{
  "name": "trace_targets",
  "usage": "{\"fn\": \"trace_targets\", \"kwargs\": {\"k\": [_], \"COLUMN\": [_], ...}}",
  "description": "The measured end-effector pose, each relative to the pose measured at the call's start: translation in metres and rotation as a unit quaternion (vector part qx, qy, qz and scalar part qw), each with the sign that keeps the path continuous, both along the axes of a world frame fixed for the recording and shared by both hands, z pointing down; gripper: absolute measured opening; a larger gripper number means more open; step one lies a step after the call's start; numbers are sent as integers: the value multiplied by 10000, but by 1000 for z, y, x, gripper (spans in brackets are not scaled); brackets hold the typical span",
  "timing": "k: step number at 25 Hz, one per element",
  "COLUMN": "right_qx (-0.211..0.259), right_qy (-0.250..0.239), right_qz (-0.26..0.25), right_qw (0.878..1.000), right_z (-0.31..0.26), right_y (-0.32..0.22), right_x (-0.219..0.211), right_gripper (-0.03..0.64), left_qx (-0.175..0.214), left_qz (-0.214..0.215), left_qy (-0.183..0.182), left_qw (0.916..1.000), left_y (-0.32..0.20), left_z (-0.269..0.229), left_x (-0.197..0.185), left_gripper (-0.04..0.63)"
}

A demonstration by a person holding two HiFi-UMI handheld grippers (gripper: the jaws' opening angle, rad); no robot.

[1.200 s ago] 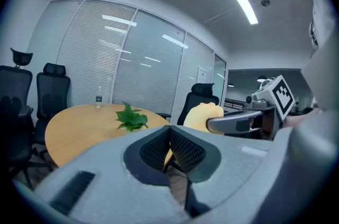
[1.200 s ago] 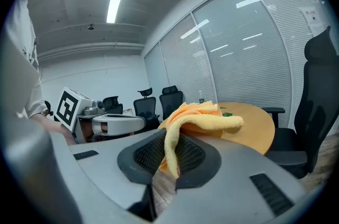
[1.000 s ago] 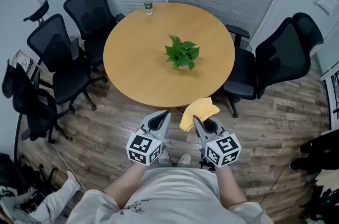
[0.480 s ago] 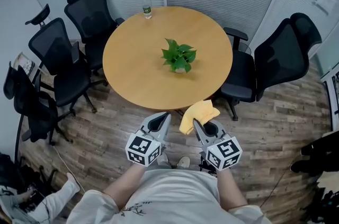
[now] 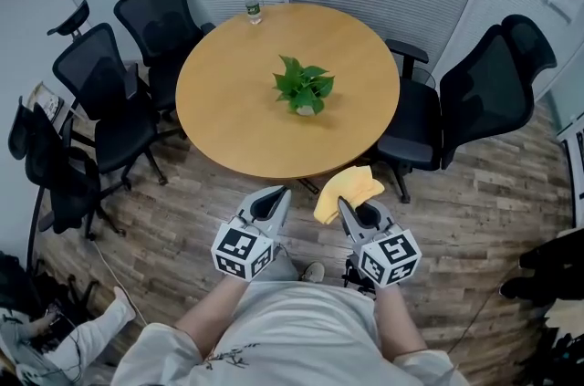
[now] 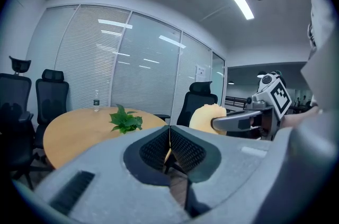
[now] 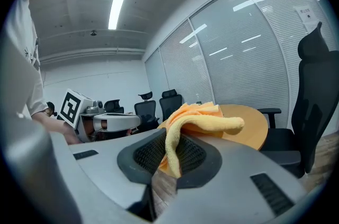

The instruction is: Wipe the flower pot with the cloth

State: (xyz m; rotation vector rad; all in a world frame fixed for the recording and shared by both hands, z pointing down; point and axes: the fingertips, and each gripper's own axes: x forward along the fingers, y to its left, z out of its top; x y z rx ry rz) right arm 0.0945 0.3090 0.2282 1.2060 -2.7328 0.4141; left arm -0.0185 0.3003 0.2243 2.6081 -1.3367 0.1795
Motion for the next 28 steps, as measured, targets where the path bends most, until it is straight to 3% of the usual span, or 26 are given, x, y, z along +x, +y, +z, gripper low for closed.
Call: {"fn": "trace_targets", "kwargs": {"k": [8,17,28], "right_qx": [-229,-339,-42], "right_qy": [12,94,267], "right_qz": [67,251,605], "right_qw": [9997,9991,9978], "right_z": [18,24,4], "right_y": [-27,-103,-200], "right_x": [-2,-15,-40], "right_gripper": [44,44,44], "left_qx": [-134,-168,-75], "left_qz": [-23,134,462], "left_qy": [80,143,182], "left_qw": [9999,9997,9987], "left_y": [-28,-108,-213], "left_z": [15,18,12], "left_x": [-8,-21,-45], "left_gripper": [11,11,11]}}
